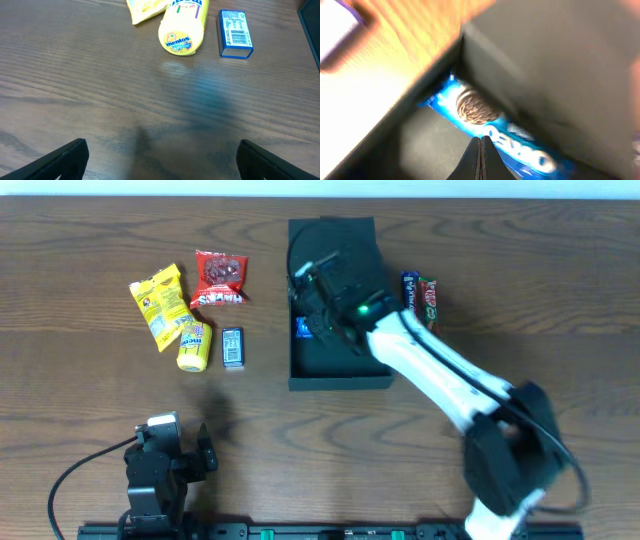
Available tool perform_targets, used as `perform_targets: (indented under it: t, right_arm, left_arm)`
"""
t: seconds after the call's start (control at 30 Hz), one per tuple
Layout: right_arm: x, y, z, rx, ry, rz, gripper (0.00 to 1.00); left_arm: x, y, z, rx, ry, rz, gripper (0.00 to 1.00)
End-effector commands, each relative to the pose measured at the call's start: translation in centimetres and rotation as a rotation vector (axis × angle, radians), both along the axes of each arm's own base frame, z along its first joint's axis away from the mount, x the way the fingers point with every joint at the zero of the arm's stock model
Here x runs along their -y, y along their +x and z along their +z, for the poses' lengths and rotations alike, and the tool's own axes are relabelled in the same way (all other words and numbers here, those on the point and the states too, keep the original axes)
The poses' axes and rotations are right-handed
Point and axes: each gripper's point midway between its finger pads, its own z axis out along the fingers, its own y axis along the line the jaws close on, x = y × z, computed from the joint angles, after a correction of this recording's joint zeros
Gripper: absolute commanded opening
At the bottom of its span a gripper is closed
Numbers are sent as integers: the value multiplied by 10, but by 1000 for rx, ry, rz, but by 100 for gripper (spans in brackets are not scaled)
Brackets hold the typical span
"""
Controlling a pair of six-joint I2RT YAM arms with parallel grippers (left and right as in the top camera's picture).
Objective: Pack container
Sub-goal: 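Withdraw the right gripper up and to the right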
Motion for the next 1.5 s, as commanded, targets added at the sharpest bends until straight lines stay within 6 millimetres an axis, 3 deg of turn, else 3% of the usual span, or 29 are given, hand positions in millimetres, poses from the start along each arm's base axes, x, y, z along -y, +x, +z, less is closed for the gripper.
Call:
perform_targets:
  t: [0.0,0.13,0.2,0.23,0.3,0.33,0.4,0.43,0.73,1.07,1.17,1.27,1.47]
  right_arm:
    - [11,0,68,114,97,-31,1]
    - [39,-8,130,217,161,-72,1]
    - [54,-16,150,242,176,-89,2]
    - [63,-22,159,247,179,-98,7]
    - [73,-36,170,250,179,-104,31]
    - [77,-42,174,249,179,-104,57]
    - [81,-53,179,241,177,-100,94]
    - [82,-59,179,230,177,-92,99]
    - [68,-104,153,16,201,29,99]
    - [82,-126,131,-101,130,15,99]
    - [86,-125,130,-95,113,1,99]
    - [86,-124,131,-89,111,-3,99]
    - [92,-114,134,-90,159,-88,99]
  left_arm:
    - [-2,-1,-6,-13,7,8,95]
    - [-2,-1,-5,-13,7,8,95]
    - [-2,-1,-5,-13,7,8,95]
    - [-2,-1,-5,-13,7,8,95]
    - [-2,-1,-5,-13,7,8,95]
    - [-2,-1,-5,-13,7,8,95]
    - [-2,-1,-5,-13,7,8,95]
    - [-2,-1,-5,-13,7,8,95]
    - [-2,-1,-6,-13,7,8,95]
    - [-1,1,-2,5,-3,7,95]
    - [30,10,9,65,-232,-55,95]
    - [69,5,18,30,-628,-66,95]
    - [71,15,36,90,-802,12,95]
